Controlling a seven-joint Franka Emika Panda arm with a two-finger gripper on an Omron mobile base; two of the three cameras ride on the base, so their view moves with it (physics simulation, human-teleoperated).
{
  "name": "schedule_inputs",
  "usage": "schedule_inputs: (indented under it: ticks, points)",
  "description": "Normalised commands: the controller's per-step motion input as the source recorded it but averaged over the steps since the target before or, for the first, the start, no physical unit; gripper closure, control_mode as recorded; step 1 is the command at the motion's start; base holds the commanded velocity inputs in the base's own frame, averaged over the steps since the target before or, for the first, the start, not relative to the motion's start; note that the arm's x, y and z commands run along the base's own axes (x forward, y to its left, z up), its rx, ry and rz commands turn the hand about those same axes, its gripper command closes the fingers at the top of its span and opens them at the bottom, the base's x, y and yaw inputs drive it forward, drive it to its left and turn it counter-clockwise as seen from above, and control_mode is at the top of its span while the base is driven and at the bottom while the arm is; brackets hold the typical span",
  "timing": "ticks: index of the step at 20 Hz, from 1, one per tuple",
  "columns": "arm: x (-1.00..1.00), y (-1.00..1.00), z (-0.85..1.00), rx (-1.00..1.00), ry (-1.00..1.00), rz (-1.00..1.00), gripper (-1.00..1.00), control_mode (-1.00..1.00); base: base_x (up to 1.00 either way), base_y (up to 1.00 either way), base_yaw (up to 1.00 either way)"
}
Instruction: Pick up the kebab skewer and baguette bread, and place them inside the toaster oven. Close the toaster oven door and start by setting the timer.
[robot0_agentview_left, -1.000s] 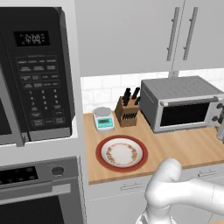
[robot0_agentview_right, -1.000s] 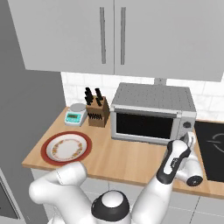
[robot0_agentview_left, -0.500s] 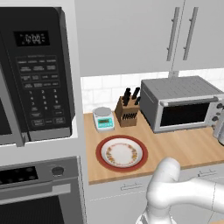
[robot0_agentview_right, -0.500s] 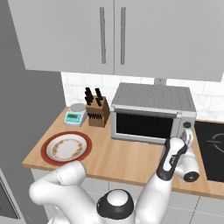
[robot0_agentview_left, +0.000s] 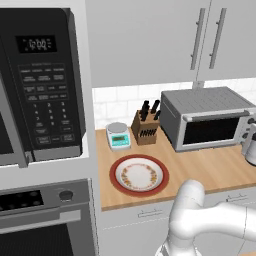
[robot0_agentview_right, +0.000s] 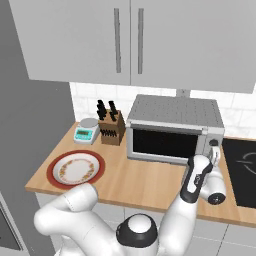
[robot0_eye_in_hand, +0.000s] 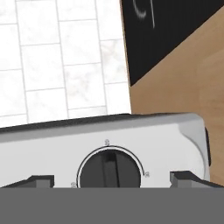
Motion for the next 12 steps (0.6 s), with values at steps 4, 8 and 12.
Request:
schedule_inputs:
  ticks: [4,8,12]
  points:
    - [0.14,-0.19,-0.07,0.00,0.00,-0.03,-1.00,-1.00,0.00,0.00,0.00]
    - [0.00,-0.09,-0.13,0.00,0.00,-0.01,-1.00,-1.00,0.00,0.00,0.00]
    - [0.00,-0.05,-0.08,0.00,0.00,0.00,-1.00,-1.00,0.00,0.00,0.00]
